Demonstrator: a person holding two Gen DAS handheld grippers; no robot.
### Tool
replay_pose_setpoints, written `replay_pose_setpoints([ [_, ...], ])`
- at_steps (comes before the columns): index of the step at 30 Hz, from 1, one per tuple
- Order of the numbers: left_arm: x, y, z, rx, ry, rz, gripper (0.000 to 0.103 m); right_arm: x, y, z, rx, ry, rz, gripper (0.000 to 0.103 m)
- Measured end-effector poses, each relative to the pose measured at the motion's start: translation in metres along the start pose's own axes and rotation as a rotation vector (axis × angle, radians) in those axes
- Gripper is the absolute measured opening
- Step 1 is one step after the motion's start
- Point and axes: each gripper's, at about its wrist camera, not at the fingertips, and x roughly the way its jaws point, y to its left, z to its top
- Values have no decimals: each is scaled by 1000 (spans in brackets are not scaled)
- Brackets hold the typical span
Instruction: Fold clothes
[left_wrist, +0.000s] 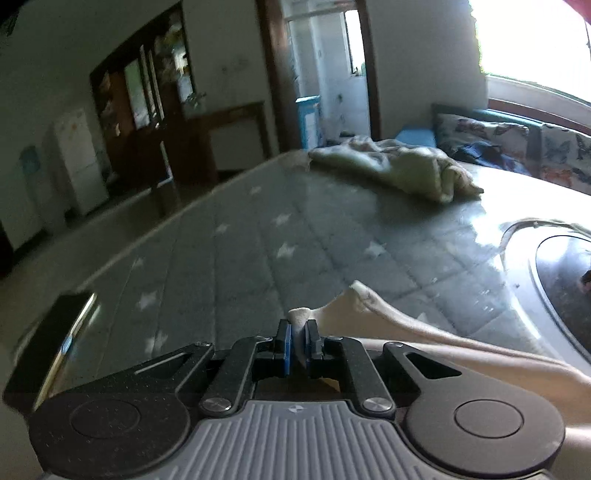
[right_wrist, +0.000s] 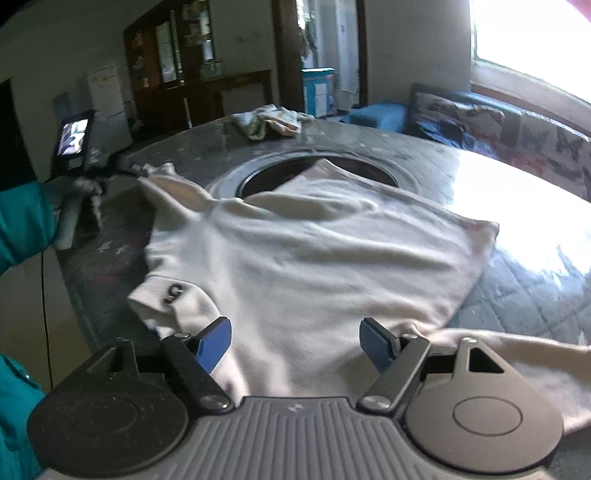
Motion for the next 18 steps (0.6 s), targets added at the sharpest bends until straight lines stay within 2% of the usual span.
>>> replay_pose_setpoints([
  [2, -3, 1, -2, 1, -3, 19, 8, 0, -3, -3, 14, 2, -22, 79],
  [5, -7, 0, -3, 32, -4, 47, 14, -1, -11, -9, 50, 4, -49, 81],
  [7, -4, 0, -5, 52, 16, 71, 26, -1, -18, -13, 75, 6, -65, 81],
  [9, -3, 6, -2, 23, 15, 87, 50, -2, -26, -17, 99, 11, -77, 81],
  [11, -5, 12, -1, 13, 18, 86, 59, -3, -33, -21, 126, 12, -97, 81],
  [12, -5, 15, 0, 9, 19, 85, 67, -5, -36, -23, 136, 10, -107, 81],
  [16, -14, 23, -1, -22, -2, 68, 81, -11, -49, -29, 181, -3, -150, 82],
  [18, -23, 26, -3, -40, -30, 34, 101, -13, -56, -30, 198, -14, -181, 85],
])
